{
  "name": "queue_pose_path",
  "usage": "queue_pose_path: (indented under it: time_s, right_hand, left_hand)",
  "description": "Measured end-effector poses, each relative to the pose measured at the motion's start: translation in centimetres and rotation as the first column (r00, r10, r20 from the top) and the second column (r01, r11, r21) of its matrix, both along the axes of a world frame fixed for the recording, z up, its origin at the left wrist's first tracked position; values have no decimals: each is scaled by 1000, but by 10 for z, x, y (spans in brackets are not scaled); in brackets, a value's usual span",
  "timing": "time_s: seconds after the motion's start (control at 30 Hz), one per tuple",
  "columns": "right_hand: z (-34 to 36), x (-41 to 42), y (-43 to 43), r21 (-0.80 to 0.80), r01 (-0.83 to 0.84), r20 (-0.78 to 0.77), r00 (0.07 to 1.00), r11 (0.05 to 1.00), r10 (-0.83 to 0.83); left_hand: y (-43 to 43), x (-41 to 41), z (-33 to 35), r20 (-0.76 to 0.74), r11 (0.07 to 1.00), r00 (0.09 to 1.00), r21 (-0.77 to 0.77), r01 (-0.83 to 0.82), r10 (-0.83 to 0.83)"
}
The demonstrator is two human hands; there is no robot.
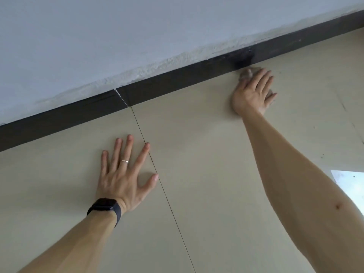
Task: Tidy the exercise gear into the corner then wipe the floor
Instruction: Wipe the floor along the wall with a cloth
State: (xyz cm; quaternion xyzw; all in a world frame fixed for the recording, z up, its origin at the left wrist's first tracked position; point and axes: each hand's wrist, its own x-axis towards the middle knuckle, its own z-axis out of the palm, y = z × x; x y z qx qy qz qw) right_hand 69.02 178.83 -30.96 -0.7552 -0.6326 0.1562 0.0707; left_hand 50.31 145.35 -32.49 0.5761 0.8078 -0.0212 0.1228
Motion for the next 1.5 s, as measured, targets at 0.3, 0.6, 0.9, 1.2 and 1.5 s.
queue_pose_path:
  time_s: [0.3,0.6,0.9,1.2,1.5]
  right_hand:
    - [-7,-23,-144,106,-868,19,489,484,872]
    - [-11,47,-214,21,-378,-50,924,925,379]
    - [-7,121,-260,9,-486,27,874,874,485]
    - [2,137,-435,6,-721,22,693,693,721]
    - [6,213,-393,-164,59,-15,998,985,-62]
  left_hand:
    - [-1,1,1,2,999,1000,22,-31,31]
    - [1,0,0,25,998,998,20,-52,52]
    - [-12,4,30,-57,993,995,-85,80,-86]
    - [-167,123,8,127,995,990,-76,-58,67]
    - [-163,119,15,205,953,977,-303,1,64]
